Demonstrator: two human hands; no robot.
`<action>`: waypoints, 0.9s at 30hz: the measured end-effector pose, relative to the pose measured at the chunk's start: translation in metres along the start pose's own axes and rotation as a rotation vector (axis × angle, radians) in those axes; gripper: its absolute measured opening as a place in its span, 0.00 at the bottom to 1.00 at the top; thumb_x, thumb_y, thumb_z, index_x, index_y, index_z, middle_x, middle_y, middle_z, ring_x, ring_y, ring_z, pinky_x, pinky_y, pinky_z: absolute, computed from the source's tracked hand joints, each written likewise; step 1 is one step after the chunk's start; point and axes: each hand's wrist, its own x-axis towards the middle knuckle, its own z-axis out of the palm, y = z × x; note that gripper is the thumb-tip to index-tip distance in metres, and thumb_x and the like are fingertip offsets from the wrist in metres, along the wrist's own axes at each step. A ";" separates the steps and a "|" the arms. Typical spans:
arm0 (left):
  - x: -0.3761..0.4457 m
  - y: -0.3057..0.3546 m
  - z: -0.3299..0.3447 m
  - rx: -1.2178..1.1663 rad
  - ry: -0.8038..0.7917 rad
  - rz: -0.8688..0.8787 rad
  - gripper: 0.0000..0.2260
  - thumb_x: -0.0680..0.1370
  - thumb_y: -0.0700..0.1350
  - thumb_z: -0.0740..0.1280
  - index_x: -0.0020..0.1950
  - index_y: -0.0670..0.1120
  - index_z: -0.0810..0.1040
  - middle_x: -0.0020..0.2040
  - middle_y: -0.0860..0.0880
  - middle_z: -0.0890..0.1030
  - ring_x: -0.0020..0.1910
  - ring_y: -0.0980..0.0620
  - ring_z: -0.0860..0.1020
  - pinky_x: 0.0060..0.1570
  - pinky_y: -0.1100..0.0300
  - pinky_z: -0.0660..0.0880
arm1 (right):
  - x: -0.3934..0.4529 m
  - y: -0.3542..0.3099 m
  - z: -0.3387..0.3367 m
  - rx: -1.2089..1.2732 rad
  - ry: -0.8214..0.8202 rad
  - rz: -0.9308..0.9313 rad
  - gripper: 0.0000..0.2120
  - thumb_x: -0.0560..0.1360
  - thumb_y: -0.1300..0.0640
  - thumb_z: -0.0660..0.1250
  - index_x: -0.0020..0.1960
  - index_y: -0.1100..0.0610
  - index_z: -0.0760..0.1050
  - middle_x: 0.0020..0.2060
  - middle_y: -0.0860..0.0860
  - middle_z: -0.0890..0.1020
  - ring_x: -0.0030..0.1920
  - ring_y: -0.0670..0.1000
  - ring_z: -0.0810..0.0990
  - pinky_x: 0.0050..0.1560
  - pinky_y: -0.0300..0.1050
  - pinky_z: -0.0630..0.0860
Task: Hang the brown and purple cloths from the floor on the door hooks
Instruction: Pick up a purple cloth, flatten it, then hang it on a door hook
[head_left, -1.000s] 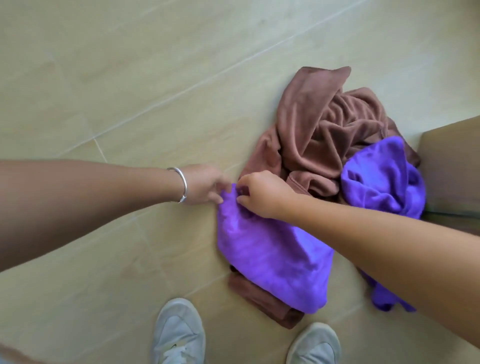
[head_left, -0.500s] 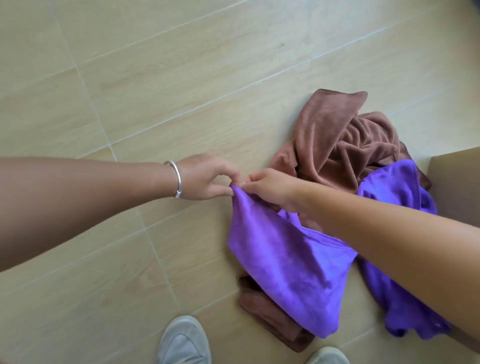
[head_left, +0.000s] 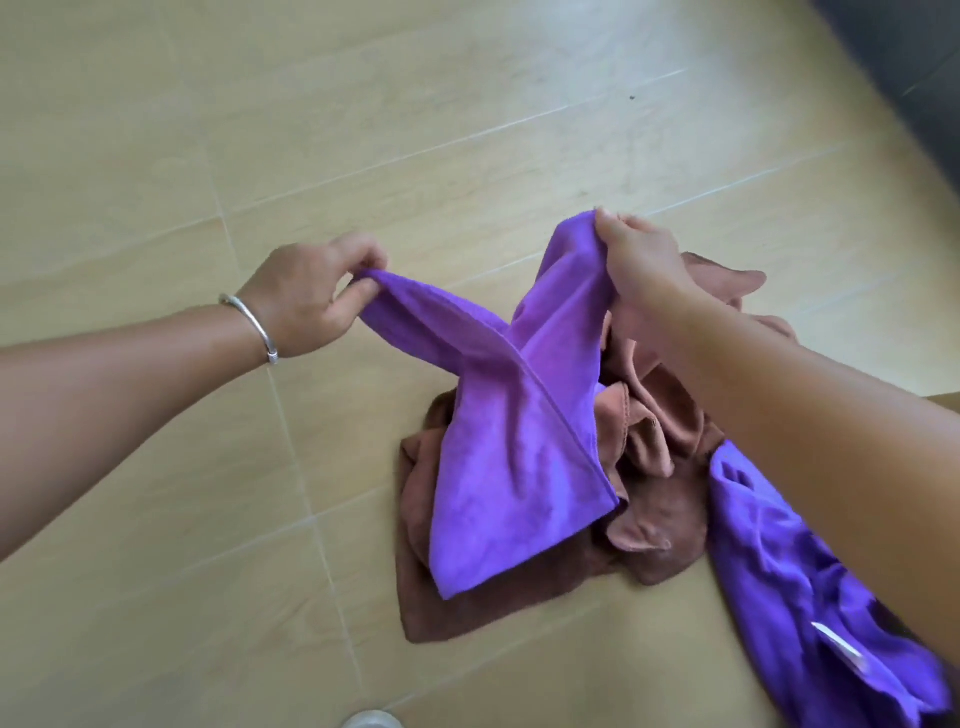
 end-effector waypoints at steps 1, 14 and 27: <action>-0.003 -0.006 -0.004 0.012 0.018 -0.049 0.05 0.74 0.47 0.60 0.49 0.51 0.71 0.40 0.48 0.78 0.38 0.41 0.77 0.40 0.51 0.73 | 0.003 -0.005 -0.001 0.057 0.042 0.011 0.12 0.79 0.52 0.62 0.39 0.56 0.73 0.40 0.52 0.78 0.42 0.49 0.77 0.46 0.46 0.75; -0.003 -0.015 -0.044 -0.347 0.513 -0.465 0.06 0.75 0.49 0.66 0.40 0.60 0.78 0.29 0.55 0.74 0.29 0.57 0.69 0.33 0.62 0.67 | 0.044 -0.051 -0.053 0.226 0.292 0.087 0.09 0.74 0.63 0.63 0.53 0.53 0.72 0.39 0.53 0.74 0.32 0.46 0.77 0.34 0.39 0.74; 0.052 0.070 -0.014 -0.832 0.074 -0.385 0.05 0.74 0.41 0.72 0.47 0.49 0.80 0.46 0.36 0.83 0.42 0.46 0.78 0.49 0.49 0.75 | -0.045 -0.049 0.041 -0.569 -0.591 -0.644 0.31 0.68 0.60 0.76 0.68 0.55 0.68 0.54 0.48 0.81 0.54 0.44 0.80 0.57 0.40 0.75</action>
